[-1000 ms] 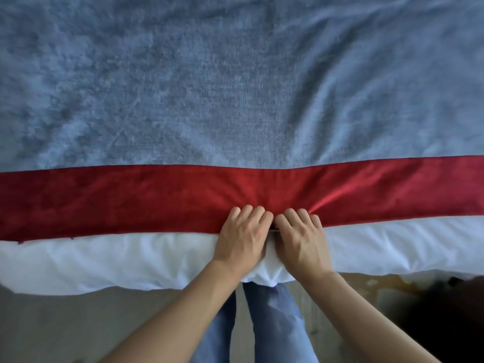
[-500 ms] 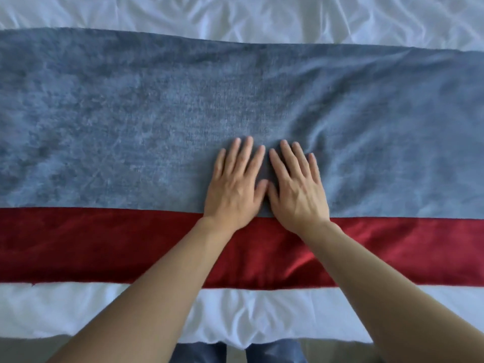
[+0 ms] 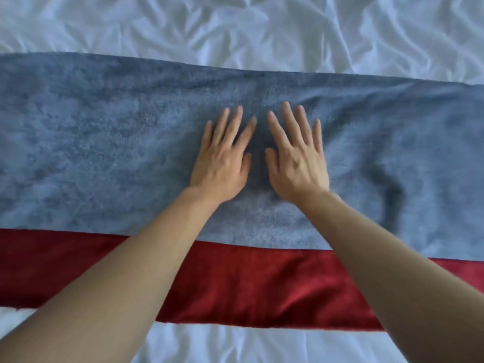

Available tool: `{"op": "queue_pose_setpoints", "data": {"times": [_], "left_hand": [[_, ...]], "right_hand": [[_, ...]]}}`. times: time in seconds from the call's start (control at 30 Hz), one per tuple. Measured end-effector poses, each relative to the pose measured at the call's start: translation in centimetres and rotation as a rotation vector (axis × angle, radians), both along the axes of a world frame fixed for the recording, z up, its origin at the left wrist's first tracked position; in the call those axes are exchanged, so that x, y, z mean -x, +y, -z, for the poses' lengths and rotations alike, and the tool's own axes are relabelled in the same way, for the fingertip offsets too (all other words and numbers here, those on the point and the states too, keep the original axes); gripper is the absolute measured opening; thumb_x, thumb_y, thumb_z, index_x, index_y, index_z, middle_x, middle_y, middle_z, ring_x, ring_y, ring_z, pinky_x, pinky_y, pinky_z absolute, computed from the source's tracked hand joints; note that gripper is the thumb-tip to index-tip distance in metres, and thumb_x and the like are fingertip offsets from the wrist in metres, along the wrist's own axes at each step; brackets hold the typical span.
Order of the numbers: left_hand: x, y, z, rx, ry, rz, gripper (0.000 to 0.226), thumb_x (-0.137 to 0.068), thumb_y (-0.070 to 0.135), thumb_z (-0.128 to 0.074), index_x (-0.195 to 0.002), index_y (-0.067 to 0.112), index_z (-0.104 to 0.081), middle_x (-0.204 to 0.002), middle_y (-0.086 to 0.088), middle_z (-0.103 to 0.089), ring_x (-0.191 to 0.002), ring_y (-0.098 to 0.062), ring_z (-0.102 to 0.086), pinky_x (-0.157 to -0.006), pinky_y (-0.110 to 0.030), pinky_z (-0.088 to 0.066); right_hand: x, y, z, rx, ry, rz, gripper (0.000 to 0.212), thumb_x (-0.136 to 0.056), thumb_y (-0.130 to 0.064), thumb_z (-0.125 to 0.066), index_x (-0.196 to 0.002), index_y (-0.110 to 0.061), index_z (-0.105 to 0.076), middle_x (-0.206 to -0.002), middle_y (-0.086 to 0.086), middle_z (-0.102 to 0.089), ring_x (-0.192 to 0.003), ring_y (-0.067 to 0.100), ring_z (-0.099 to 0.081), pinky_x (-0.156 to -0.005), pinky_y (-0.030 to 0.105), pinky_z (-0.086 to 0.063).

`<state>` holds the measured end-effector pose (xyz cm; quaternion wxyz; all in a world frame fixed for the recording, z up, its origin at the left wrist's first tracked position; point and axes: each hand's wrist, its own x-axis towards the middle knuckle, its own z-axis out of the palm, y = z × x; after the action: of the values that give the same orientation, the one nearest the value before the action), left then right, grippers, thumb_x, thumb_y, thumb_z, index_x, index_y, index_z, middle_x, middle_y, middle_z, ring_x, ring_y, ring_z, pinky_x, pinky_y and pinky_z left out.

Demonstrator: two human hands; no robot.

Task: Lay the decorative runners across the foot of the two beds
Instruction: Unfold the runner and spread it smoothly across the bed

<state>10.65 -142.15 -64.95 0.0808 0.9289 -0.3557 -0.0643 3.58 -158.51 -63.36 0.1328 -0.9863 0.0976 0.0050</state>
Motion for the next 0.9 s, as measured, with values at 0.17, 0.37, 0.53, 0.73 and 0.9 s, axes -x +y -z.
{"op": "queue_pose_setpoints", "data": {"times": [0.17,0.37,0.53,0.73,0.9], "left_hand": [[-5.0,-2.8,0.5,-0.09,0.019,0.104,0.085,-0.084,0.039,-0.049,-0.158,0.022,-0.01,-0.166,-0.01,0.001,-0.152,-0.034,0.004,-0.119,-0.063,-0.005],[-7.3,0.1,2.0,-0.058,0.073,-0.192,0.079,-0.085,0.05,-0.03,-0.158,0.025,-0.012,-0.166,-0.01,-0.006,-0.153,-0.03,-0.002,-0.123,-0.05,-0.002],[-7.6,0.4,1.1,-0.075,0.117,-0.298,0.076,-0.088,0.044,-0.032,-0.158,0.024,-0.013,-0.166,-0.011,-0.004,-0.153,-0.03,0.0,-0.123,-0.05,0.001],[-6.0,1.3,-2.5,-0.088,0.187,-0.192,0.072,-0.098,0.049,-0.035,-0.158,0.021,-0.006,-0.166,-0.008,0.0,-0.153,-0.028,0.001,-0.123,-0.05,-0.001],[-4.6,3.2,-8.1,-0.103,0.181,-0.138,0.075,-0.098,0.06,-0.029,-0.158,0.018,-0.011,-0.166,-0.008,-0.007,-0.152,-0.028,-0.008,-0.123,-0.048,-0.011]], "right_hand": [[-4.3,-3.2,1.1,0.058,0.079,-0.056,0.065,-0.097,-0.042,-0.033,-0.157,-0.024,-0.016,-0.166,0.004,-0.009,-0.153,0.027,-0.003,-0.123,0.054,-0.003],[-1.9,-8.6,2.4,0.104,0.147,0.13,0.075,-0.093,-0.067,-0.026,-0.157,-0.029,-0.014,-0.166,-0.001,-0.01,-0.153,0.021,-0.002,-0.123,0.051,-0.001],[-1.4,-8.5,1.4,0.059,0.168,0.285,0.077,-0.093,-0.063,-0.029,-0.157,-0.024,-0.016,-0.166,0.004,-0.009,-0.153,0.024,-0.003,-0.123,0.051,-0.001],[-1.2,-4.6,-3.0,0.001,0.139,0.055,0.069,-0.097,-0.048,-0.038,-0.156,-0.021,-0.016,-0.164,0.006,-0.016,-0.152,0.022,-0.009,-0.124,0.047,-0.005],[-1.3,-1.4,-9.2,-0.03,0.143,-0.11,0.061,-0.099,-0.044,-0.042,-0.152,-0.019,-0.026,-0.157,0.006,-0.032,-0.144,0.025,-0.029,-0.119,0.044,-0.023]]}}
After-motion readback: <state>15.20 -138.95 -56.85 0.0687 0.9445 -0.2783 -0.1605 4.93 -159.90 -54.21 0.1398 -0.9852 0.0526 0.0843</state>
